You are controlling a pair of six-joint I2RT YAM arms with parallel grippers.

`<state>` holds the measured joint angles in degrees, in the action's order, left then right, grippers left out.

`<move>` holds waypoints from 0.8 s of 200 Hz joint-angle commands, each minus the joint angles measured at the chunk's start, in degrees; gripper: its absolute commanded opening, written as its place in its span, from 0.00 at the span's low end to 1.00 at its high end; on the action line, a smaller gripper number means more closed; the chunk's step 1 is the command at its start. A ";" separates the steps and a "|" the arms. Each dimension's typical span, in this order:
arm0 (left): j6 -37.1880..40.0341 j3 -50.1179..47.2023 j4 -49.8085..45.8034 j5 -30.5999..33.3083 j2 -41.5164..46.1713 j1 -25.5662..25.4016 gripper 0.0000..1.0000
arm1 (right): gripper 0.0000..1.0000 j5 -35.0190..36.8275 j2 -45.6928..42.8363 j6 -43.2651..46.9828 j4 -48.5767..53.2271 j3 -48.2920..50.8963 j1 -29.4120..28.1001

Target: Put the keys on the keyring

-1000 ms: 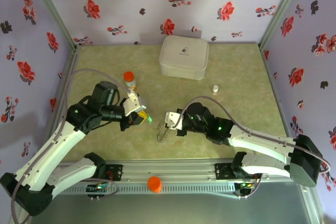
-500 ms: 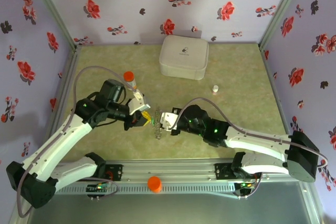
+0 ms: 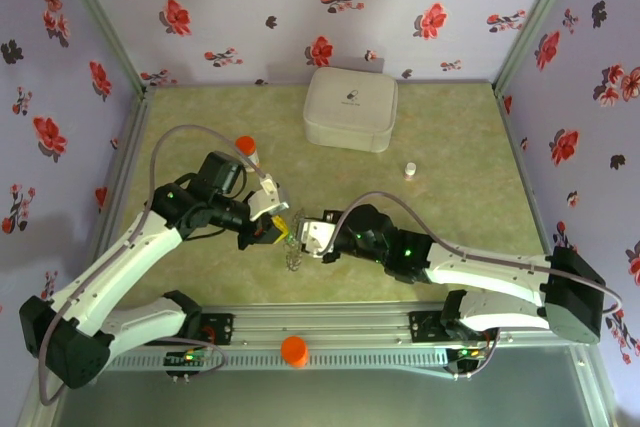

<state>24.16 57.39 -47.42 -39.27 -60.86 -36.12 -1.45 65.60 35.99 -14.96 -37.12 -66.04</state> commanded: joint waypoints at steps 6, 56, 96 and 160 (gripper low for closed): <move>2.01 1.74 -2.81 0.29 0.20 -0.27 0.00 | 0.00 1.66 -0.36 3.92 -3.61 0.30 -0.60; 10.73 4.90 -10.29 8.18 1.27 -0.27 0.00 | 0.00 2.12 -2.08 11.25 0.09 2.56 -0.33; 17.70 4.28 -9.05 13.21 2.46 -0.27 0.00 | 0.00 -1.59 -4.37 9.04 3.00 2.80 0.72; 25.77 -6.13 10.64 16.11 7.96 -0.59 0.00 | 0.00 -14.71 -4.26 1.32 4.94 1.11 5.05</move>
<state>44.23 54.11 -45.34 -24.80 -53.95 -36.14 -9.30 61.28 41.52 -9.91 -34.37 -62.33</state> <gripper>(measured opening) 0.058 0.050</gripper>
